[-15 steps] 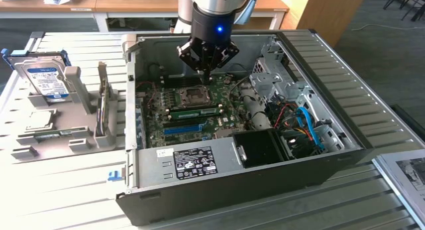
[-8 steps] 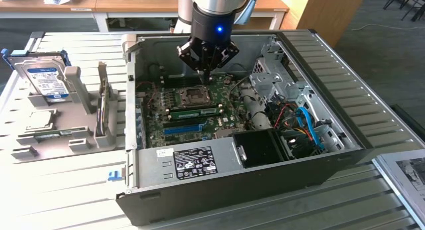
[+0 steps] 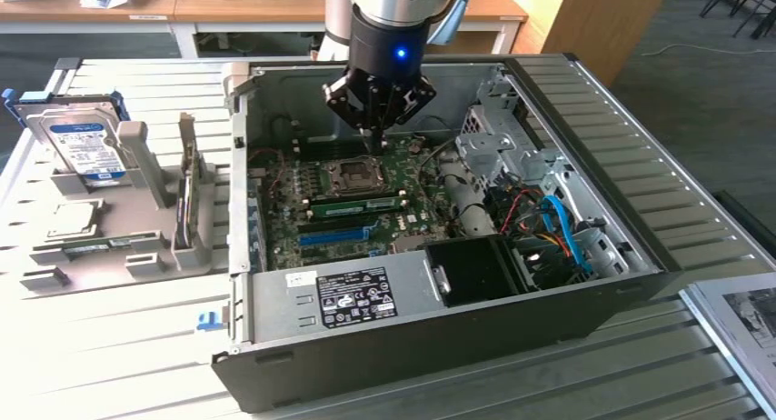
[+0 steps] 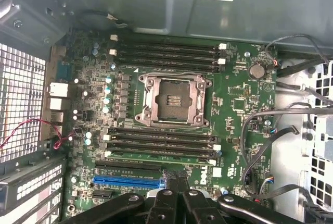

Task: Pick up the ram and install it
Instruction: 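Press down the ram until it locks into place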

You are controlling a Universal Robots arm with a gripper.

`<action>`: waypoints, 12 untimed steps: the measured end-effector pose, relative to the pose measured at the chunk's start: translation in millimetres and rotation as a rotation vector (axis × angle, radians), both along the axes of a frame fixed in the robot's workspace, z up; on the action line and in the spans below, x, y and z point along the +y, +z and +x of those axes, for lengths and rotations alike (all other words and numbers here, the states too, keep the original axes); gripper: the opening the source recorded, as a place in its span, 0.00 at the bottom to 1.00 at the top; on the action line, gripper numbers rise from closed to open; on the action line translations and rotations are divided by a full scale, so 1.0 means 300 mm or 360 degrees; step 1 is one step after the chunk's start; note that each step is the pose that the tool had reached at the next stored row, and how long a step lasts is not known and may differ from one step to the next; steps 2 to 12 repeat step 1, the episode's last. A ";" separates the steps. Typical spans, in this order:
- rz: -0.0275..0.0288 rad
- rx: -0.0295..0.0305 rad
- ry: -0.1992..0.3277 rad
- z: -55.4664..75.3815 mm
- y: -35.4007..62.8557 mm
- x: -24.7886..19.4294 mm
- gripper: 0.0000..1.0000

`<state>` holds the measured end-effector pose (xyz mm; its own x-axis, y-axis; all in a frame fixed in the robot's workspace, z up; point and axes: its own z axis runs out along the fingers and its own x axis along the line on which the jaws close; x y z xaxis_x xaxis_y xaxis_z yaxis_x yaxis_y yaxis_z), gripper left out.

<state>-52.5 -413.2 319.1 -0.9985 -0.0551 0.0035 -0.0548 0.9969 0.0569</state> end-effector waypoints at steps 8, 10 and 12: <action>0.00000 -0.00001 0.0000 0.000 0.000 0.000 0.10; 0.00000 -0.00001 0.0000 0.000 0.000 0.000 0.10; 0.00000 -0.00001 0.0000 0.000 0.000 0.000 0.10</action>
